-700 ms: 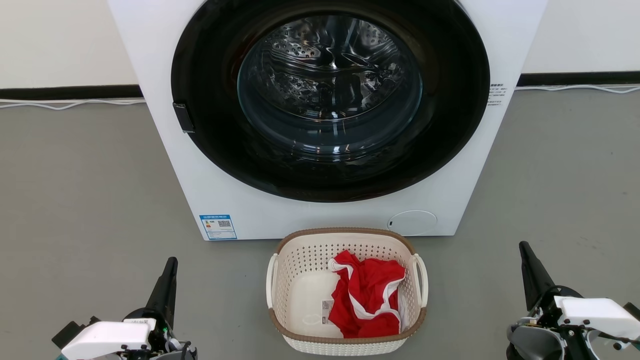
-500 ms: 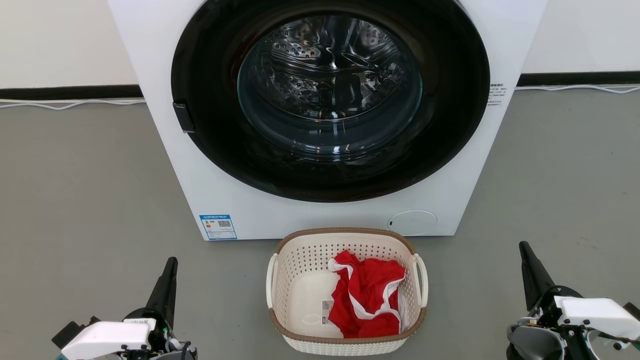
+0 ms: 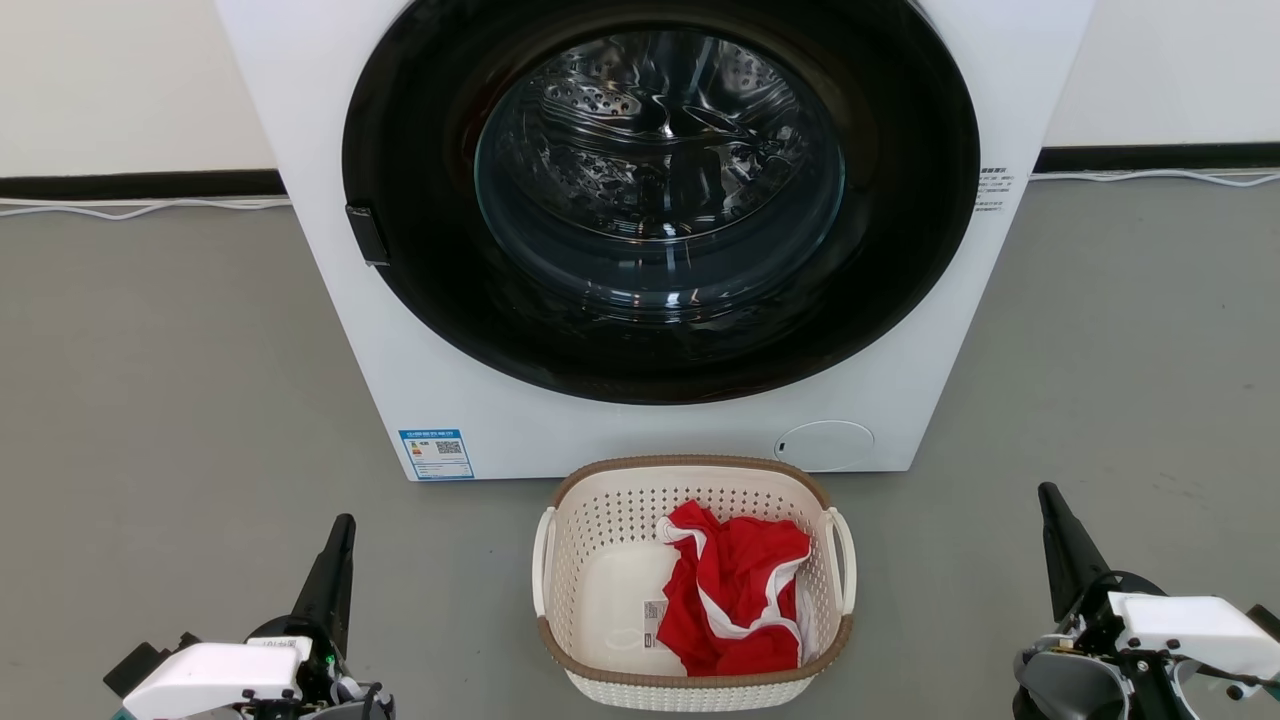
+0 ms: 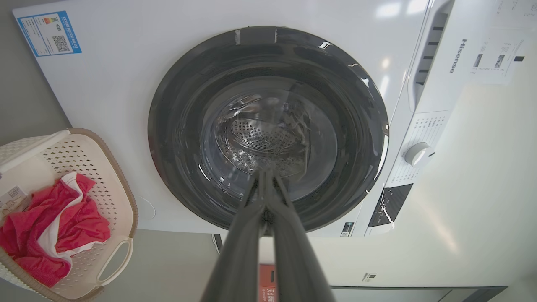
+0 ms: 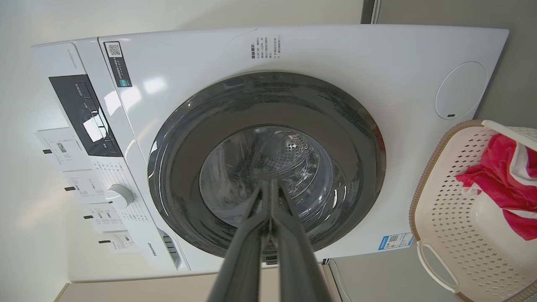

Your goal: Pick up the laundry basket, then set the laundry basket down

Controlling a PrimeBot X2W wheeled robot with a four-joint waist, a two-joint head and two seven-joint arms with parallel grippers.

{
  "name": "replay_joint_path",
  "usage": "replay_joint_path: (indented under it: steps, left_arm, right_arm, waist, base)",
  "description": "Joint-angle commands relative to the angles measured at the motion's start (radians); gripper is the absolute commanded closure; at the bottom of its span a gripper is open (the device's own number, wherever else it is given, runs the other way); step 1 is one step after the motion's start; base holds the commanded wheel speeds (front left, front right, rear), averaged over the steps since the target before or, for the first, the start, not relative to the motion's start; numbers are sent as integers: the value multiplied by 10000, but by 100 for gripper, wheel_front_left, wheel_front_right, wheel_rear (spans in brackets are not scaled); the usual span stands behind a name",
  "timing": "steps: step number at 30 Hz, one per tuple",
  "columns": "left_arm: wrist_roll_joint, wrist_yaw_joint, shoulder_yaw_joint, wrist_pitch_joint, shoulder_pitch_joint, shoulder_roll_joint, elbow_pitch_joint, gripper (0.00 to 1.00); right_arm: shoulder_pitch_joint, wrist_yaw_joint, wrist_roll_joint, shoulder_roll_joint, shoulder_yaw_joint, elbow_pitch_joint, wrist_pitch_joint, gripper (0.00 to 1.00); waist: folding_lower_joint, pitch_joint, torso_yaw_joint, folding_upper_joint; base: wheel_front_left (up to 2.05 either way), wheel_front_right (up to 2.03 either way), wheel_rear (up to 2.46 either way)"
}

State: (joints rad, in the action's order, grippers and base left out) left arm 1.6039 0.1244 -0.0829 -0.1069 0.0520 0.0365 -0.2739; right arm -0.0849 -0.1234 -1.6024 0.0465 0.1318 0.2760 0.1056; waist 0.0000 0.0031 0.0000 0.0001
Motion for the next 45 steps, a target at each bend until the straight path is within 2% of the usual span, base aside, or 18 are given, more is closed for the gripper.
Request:
replay_joint_path:
  steps: [1,39,40,45]
  left_arm:
    - [51,63,-305,-60,559,137,290,100]
    - [51,63,-305,-60,559,137,291,100]
    - [0,0,0,1,-1,-2,-3,0]
    - [-11,-10,68,98,-155,-53,-220,0]
  right_arm:
    - [-230,-73,-67,37,-185,-313,73,100]
    - [-230,-73,-67,37,-185,-313,73,100]
    - [0,0,0,0,-1,3,-2,0]
    - [125,2,16,-27,-89,187,-76,0]
  waist:
    - [0,0,0,-1]
    - [0,0,0,-1]
    - [0,0,0,-1]
    - [2,6,1,-1]
  base:
    - [0,0,0]
    - [0,0,0]
    - [0,0,0]
    - [0,0,0]
